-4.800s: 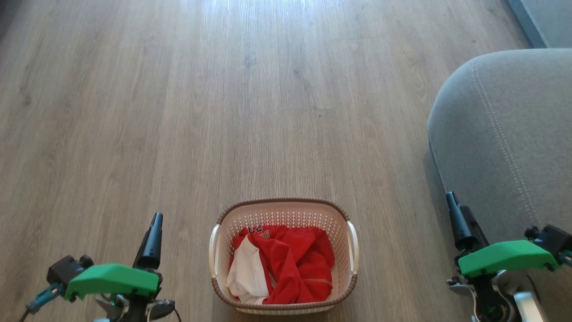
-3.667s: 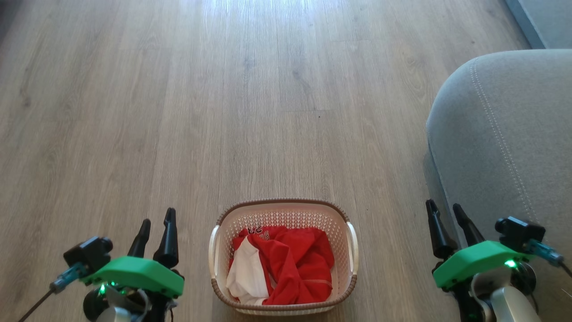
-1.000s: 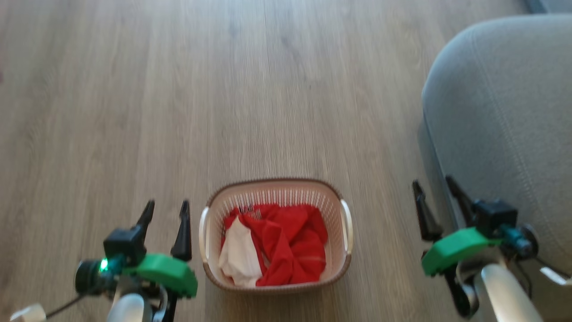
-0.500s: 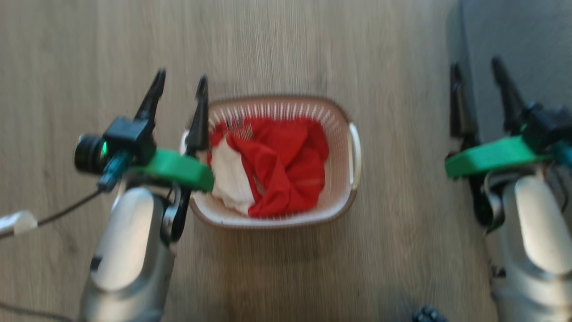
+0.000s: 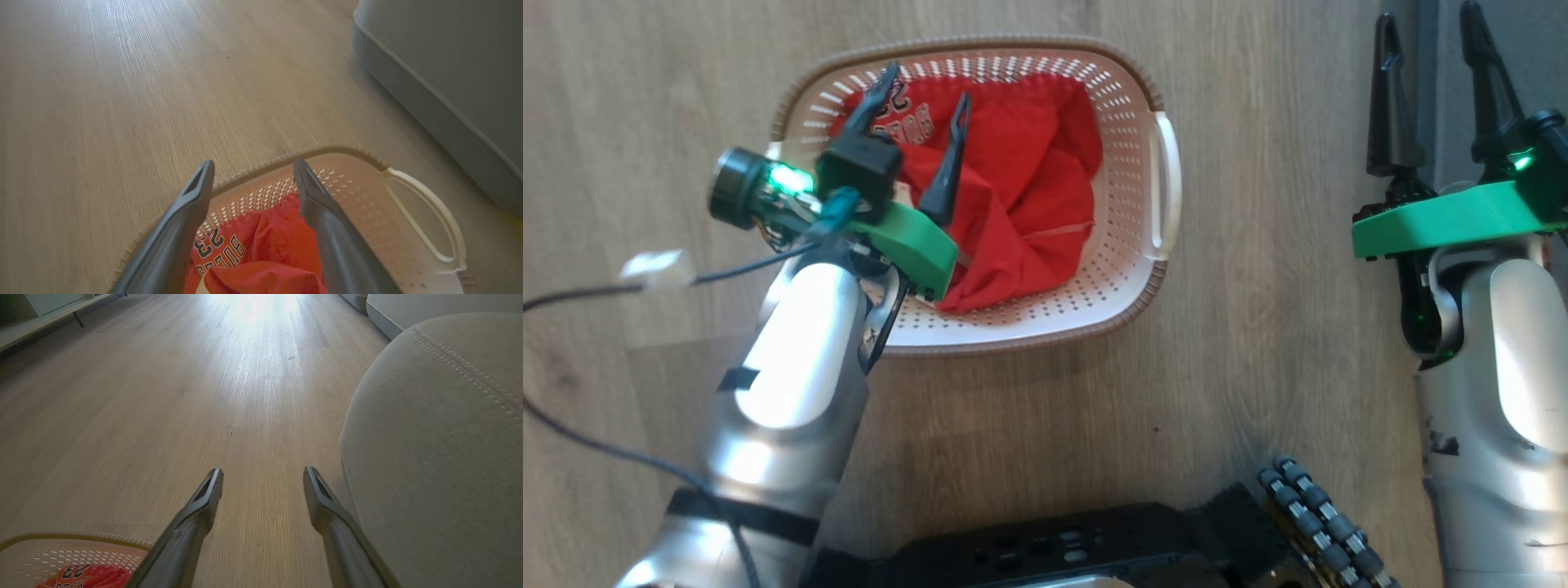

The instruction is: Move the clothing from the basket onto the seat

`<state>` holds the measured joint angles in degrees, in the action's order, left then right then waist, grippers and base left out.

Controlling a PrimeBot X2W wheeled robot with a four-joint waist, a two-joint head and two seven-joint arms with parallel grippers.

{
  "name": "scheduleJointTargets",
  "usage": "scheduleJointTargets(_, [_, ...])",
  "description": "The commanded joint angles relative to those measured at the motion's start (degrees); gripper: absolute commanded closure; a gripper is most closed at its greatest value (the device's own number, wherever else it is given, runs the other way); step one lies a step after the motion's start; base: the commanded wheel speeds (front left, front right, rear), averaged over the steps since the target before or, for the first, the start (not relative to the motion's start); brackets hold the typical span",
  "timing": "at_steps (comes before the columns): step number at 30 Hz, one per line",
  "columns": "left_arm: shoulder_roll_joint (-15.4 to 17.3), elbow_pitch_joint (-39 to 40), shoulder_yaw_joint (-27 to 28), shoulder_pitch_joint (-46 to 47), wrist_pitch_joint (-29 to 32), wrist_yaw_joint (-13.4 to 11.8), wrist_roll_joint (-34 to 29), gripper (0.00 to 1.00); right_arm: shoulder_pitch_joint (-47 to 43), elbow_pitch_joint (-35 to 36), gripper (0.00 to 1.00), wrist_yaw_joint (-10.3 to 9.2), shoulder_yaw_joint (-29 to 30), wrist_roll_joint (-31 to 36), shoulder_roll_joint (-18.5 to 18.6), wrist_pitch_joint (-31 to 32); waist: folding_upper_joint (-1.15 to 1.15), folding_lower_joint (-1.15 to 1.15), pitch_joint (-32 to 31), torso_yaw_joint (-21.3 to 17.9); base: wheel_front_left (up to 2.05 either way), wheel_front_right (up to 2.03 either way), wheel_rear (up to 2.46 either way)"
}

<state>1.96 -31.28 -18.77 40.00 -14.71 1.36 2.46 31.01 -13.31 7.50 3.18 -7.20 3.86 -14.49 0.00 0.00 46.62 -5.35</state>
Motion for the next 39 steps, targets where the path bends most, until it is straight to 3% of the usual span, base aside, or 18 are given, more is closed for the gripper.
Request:
scheduleJointTargets(1, [0.92, -3.58, 0.36, 1.44, 0.41, -0.25, -1.09, 0.00, -1.16, 1.65, 0.00, -0.01, -1.05, -0.63, -0.72, -0.51, 0.00, 0.00, 1.24, -1.33, 0.00, 0.00, 0.00])
scheduleJointTargets(6, [0.92, -15.20, -1.21, 7.00, 5.31, -1.54, -0.39, 0.00, -1.05, 1.43, 0.00, -0.01, -1.75, -1.66, -0.92, -0.51, 0.00, 0.00, 2.78, -2.89, 0.00, 0.00, 0.00])
scheduleJointTargets(15, [0.92, -27.44, -5.15, 12.83, 13.12, -1.92, -0.86, 0.00, -0.85, 1.05, 0.00, -0.01, -3.48, -4.54, -0.97, -0.51, 0.00, 0.00, 4.84, -4.54, 0.00, 0.00, 0.00])
scheduleJointTargets(28, [1.08, -37.31, -7.31, 17.49, 14.05, -1.97, -1.27, 0.00, -0.29, 1.25, 0.00, -0.01, -4.54, -6.32, -0.98, -0.51, 0.00, 0.00, 6.71, -6.34, 0.00, 0.00, 0.00])
scheduleJointTargets(29, [1.08, -37.84, -7.49, 17.73, 14.12, -1.90, -1.27, 0.10, -0.26, 1.24, 0.00, -0.01, -4.56, -6.36, -0.98, -0.51, 0.00, 0.00, 6.82, -6.41, 0.00, 0.00, 0.00])
scheduleJointTargets(30, [1.07, -38.26, -7.61, 17.97, 14.09, -1.91, -1.23, 0.37, -0.26, 1.21, 0.00, -0.01, -4.58, -6.37, -0.98, -0.51, 0.00, 0.00, 6.92, -6.46, 0.00, 0.00, 0.00])
scheduleJointTargets(33, [1.05, -39.24, -7.94, 18.60, 14.15, -1.93, -1.00, 0.81, -0.21, 1.11, 0.00, -0.01, -4.59, -6.37, -0.98, -0.51, 0.00, 0.00, 7.16, -6.55, 0.00, 0.00, 0.00])
scheduleJointTargets(34, [1.04, -39.49, -8.07, 18.78, 14.17, -1.97, -0.94, 1.00, -0.18, 1.06, 0.00, -0.01, -4.60, -6.38, -0.98, -0.51, 0.00, 0.00, 7.20, -6.58, 0.00, 0.00, 0.00])
scheduleJointTargets(39, [0.99, -40.40, -8.78, 19.04, 14.03, -1.30, -0.35, 1.00, -0.32, 0.73, 0.00, -0.01, -4.54, -6.26, -0.98, -0.51, 0.00, 0.00, 6.52, -6.44, 0.00, 0.00, 0.00])
